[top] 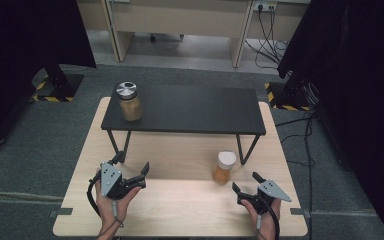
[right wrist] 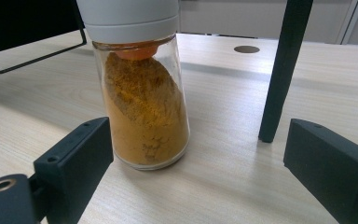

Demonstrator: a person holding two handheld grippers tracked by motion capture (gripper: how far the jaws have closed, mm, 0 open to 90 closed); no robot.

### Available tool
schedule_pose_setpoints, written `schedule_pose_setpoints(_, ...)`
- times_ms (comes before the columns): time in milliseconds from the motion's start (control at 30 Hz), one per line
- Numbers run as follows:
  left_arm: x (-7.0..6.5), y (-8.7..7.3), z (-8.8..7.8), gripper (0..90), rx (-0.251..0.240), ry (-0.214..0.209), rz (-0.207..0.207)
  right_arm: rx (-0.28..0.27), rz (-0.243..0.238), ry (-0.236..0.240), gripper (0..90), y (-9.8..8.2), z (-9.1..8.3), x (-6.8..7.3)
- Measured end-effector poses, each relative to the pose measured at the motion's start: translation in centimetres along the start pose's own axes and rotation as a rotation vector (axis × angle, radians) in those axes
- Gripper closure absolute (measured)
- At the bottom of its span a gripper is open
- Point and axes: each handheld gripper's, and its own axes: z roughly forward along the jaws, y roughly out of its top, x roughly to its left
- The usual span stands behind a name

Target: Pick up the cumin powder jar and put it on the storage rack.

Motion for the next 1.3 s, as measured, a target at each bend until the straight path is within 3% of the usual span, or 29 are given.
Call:
schedule_pose_setpoints(300, -1.2, -3.3, -0.2, 4.5, 0.040, 0.025, -0.025, -0.001, -0.003, 0.000, 8.2, 0.0, 0.0, 0.0)
schedule_pose_setpoints(667, -1.2, -4.0, -0.2, 4.5, 0.097, 0.049, -0.067, 0.002, -0.011, 0.000, 8.2, 0.0, 0.0, 0.1)
schedule_pose_setpoints(1100, -1.1, -5.1, 0.1, 4.9, 0.117, 0.036, -0.134, 0.002, -0.013, 0.001, 8.2, 0.0, 0.0, 0.1)
schedule_pose_setpoints(1300, -1.1, -5.2, 0.1, 4.9, 0.115, 0.042, -0.140, 0.002, -0.016, 0.001, 8.2, 0.0, 0.0, 0.1)
